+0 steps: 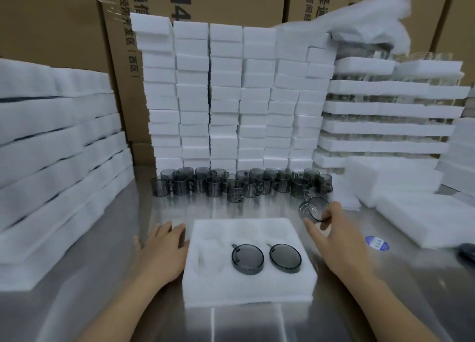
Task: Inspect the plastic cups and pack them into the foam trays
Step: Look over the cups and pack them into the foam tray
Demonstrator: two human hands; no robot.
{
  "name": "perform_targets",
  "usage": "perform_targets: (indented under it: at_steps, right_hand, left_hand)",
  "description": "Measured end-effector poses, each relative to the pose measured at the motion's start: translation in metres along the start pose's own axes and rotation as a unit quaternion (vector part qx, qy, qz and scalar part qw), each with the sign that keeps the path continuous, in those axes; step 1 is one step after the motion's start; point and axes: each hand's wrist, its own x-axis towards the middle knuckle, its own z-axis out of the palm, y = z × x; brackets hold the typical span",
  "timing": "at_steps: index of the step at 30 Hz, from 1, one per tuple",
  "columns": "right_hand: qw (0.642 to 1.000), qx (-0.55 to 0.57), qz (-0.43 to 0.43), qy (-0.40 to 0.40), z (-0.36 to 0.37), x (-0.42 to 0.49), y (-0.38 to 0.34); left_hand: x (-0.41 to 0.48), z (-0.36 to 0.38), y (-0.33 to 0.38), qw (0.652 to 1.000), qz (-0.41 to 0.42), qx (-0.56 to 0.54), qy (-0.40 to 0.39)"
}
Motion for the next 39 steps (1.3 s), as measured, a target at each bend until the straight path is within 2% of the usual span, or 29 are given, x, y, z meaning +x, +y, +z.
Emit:
perform_targets:
  at_steps: [3, 5, 7, 9, 13, 15, 18, 22, 27, 32, 39]
  right_hand:
    - [0.997, 0.022, -0.072, -0.003, -0.004, -0.003, -0.022]
    - [0.994, 0.023, -0.11, 0.007, -0.007, -0.005, -0.042]
    - [0.988, 0.016, -0.149, 0.023, -0.012, -0.008, -0.063]
    - [0.98, 0.016, -0.195, 0.039, -0.017, -0.014, -0.082]
    - [0.961, 0.001, -0.272, 0.056, -0.018, -0.029, -0.107]
    - [0.954, -0.004, -0.293, 0.056, -0.016, -0.035, -0.114]
    - [0.952, 0.027, -0.301, 0.048, -0.015, -0.041, -0.119]
    - [0.947, 0.104, -0.304, -0.003, -0.017, -0.046, -0.122]
    - [0.945, 0.11, -0.308, -0.031, -0.015, -0.051, -0.128]
    - [0.958, 0.093, -0.263, -0.074, -0.009, -0.05, -0.122]
    - [0.961, 0.039, -0.248, -0.118, -0.001, -0.052, -0.116]
  left_hand:
    - [0.0, -0.007, 0.006, 0.98, -0.002, -0.176, 0.092]
    - [-0.003, -0.014, 0.014, 0.938, 0.026, -0.303, 0.167]
    - [-0.01, -0.023, 0.026, 0.898, 0.08, -0.355, 0.249]
    - [-0.021, -0.033, 0.038, 0.875, 0.162, -0.348, 0.294]
    - [-0.045, -0.037, 0.058, 0.87, 0.336, -0.228, 0.28]
    - [-0.053, -0.035, 0.064, 0.864, 0.38, -0.176, 0.281]
    - [-0.058, -0.035, 0.067, 0.857, 0.385, -0.162, 0.301]
    - [-0.055, -0.046, 0.061, 0.868, 0.371, -0.205, 0.258]
    - [-0.045, -0.065, 0.04, 0.914, 0.278, -0.291, 0.057]
    - [-0.042, -0.079, 0.013, 0.933, 0.229, -0.271, -0.062]
    - [-0.043, -0.084, 0.007, 0.943, 0.224, -0.226, -0.093]
